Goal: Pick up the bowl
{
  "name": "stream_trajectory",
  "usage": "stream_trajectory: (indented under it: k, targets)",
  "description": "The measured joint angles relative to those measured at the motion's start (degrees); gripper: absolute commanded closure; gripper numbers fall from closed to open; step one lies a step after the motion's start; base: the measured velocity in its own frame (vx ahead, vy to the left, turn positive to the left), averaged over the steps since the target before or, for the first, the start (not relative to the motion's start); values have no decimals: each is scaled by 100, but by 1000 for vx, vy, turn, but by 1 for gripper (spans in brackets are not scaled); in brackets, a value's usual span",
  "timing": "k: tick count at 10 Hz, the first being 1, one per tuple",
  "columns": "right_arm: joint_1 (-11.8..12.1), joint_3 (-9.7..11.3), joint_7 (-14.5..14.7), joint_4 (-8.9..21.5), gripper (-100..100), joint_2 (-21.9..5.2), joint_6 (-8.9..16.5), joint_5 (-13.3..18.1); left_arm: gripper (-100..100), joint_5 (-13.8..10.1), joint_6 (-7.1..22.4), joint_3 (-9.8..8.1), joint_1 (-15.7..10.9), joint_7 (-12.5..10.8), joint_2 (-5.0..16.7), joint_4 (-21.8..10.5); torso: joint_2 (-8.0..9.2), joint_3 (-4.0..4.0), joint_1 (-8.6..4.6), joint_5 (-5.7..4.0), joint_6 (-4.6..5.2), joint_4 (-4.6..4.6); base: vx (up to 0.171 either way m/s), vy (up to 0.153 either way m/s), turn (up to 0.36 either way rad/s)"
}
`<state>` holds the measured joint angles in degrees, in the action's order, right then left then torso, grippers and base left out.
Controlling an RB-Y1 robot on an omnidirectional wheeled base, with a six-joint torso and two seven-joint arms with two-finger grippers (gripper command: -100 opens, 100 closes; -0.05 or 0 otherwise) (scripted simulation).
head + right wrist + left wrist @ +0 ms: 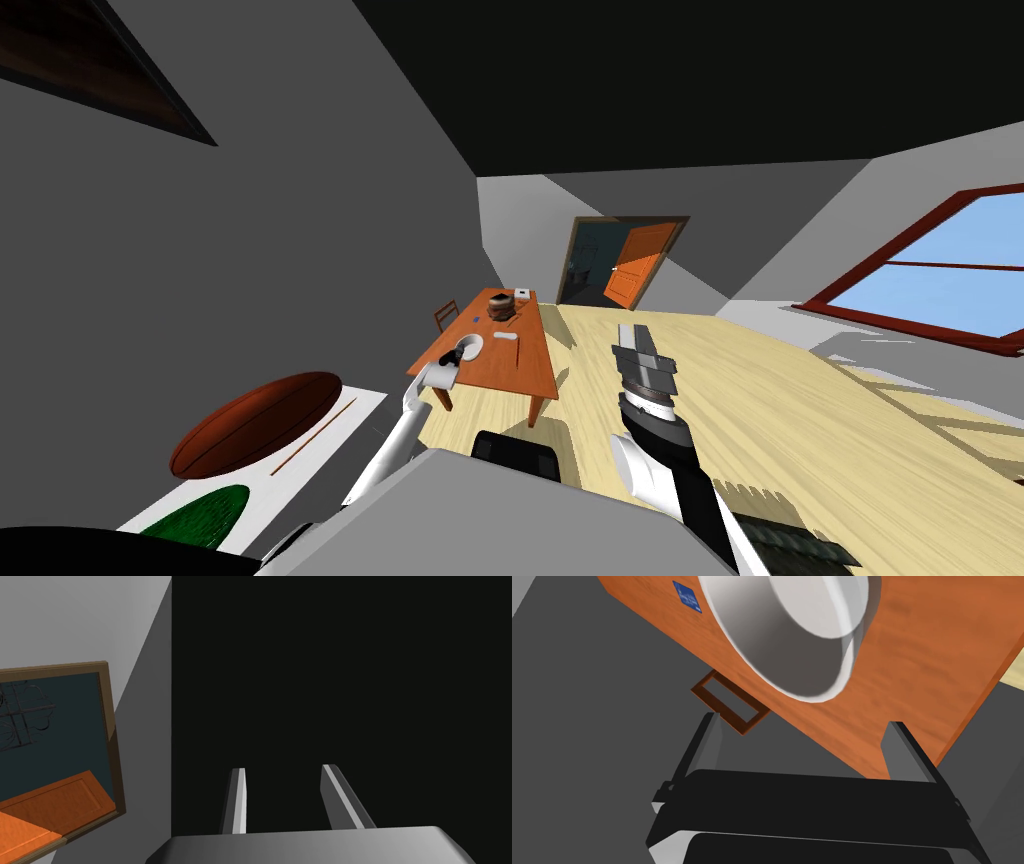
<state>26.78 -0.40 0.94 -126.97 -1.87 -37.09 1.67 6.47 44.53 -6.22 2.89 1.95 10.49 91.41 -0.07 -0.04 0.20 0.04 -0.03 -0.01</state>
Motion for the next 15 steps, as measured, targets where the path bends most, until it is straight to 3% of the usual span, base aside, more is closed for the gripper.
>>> stream_trajectory:
  k: [10,13,14,15]
  targets:
    - [0,0,0,0,0,0,0,0,-100,-479,1357,-85,-950,-140,-82,-1203,-8,-5,15,3,-2,-2,26,71,-36]
    - [0,0,0,0,0,0,0,0,-100,-641,1693,-101,-1118,-159,-138,-1365,1,0,8,2,-2,0,12,61,-16]
    - [0,0,0,0,0,0,0,0,0,-648,1720,-102,-1122,-160,-140,-1368,4,2,-5,0,-2,0,1,7,1]
    - [0,0,0,0,0,0,0,0,-100,-647,1717,-102,-1121,-160,-139,-1368,6,3,-16,-3,-2,1,27,5,1]
